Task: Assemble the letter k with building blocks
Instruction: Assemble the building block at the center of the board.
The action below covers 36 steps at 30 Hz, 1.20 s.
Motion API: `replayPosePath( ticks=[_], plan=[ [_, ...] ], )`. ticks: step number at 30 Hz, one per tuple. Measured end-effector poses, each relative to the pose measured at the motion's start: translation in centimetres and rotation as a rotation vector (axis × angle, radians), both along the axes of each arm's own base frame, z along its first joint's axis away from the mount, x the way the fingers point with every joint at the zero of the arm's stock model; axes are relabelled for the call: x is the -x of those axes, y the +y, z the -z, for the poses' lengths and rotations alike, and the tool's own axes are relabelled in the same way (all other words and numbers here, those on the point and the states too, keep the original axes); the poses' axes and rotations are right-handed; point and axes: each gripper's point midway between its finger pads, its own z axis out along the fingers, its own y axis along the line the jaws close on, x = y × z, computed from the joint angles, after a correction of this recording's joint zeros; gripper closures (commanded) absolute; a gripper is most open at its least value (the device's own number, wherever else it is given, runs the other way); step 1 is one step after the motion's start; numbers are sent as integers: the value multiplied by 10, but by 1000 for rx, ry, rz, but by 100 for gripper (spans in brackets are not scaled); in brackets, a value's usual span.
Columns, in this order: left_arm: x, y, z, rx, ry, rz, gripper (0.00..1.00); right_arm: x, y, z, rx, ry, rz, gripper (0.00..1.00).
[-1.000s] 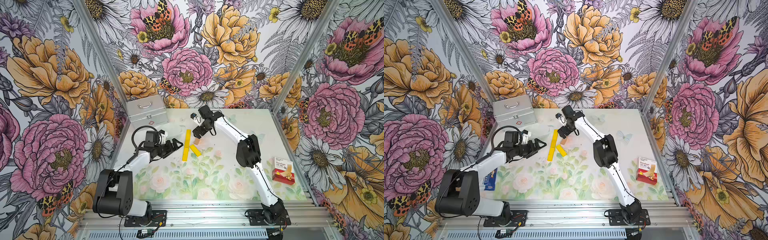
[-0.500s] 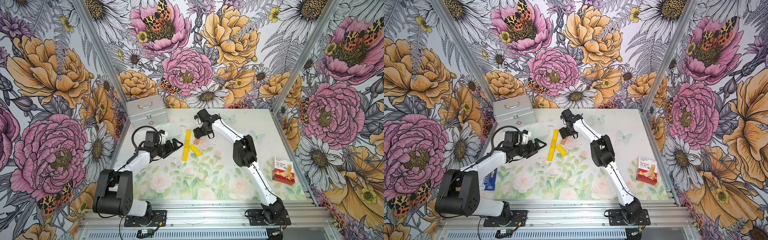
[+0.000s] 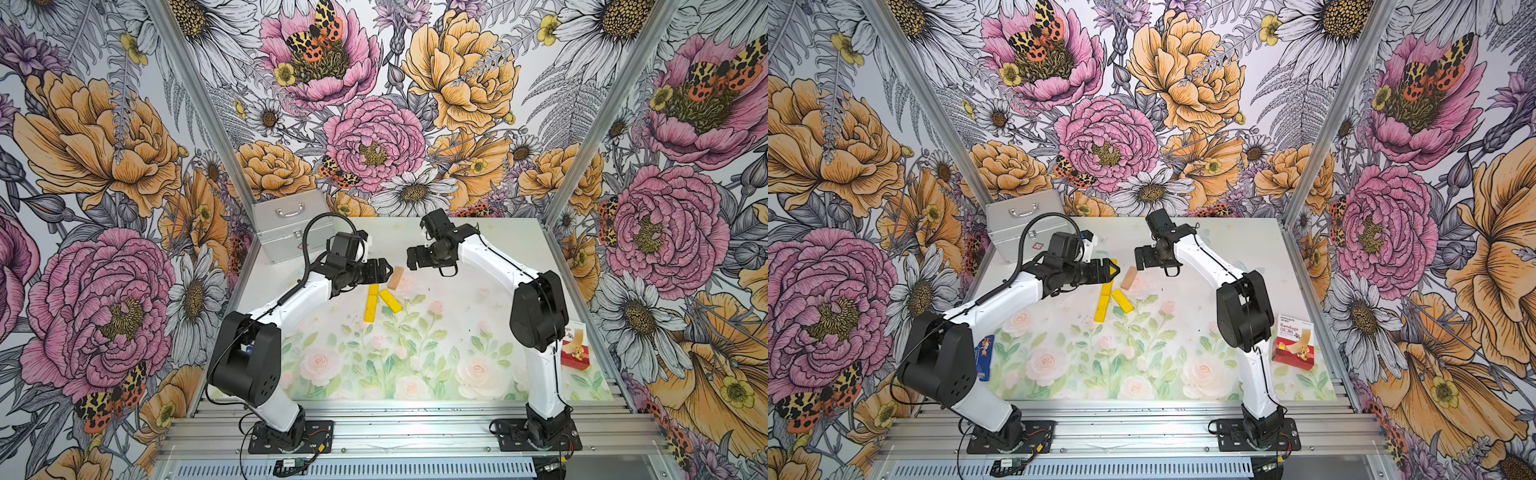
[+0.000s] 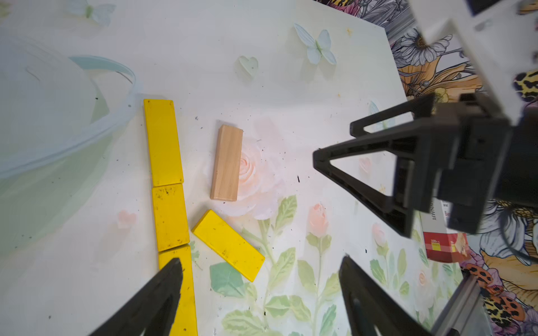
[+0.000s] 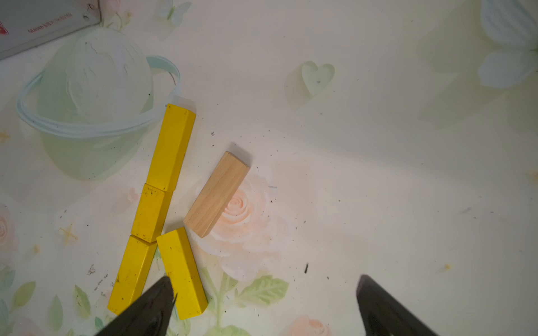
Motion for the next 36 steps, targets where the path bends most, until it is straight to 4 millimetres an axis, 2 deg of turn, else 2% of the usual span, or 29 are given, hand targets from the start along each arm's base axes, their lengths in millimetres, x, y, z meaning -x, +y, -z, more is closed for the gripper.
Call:
replayPosePath(
  ticks=[2, 4, 7, 9, 13, 16, 22, 28, 32, 36],
  plan=[
    [-14, -4, 11, -62, 0, 2, 25, 13, -21, -7, -7, -5, 51, 1],
    [-29, -10, 24, -134, 1, 13, 28, 27, -46, -5, -11, 7, 108, 1],
    [-46, -18, 41, -239, 0, 36, 30, 48, -78, 13, 0, 54, 180, 1],
    [-51, -22, 51, -293, 7, 55, 33, 60, -89, 26, 10, 86, 204, 1],
    [-57, -30, 61, -395, 7, 109, 34, 80, -92, 44, -3, 123, 206, 1],
    [-60, -33, 61, -465, -6, 146, 36, 83, -90, 48, -19, 126, 202, 1],
    [-60, -35, 60, -525, -10, 190, 41, 79, -85, 48, -53, 103, 191, 1],
    [-54, -38, 80, -547, 35, 254, 43, 81, -80, 49, -80, 110, 175, 1],
    [-49, -37, 95, -563, 72, 287, 43, 84, -79, 41, -98, 96, 171, 1],
    [-47, -36, 101, -568, 86, 295, 43, 86, -78, 35, -115, 81, 167, 1]
  ],
)
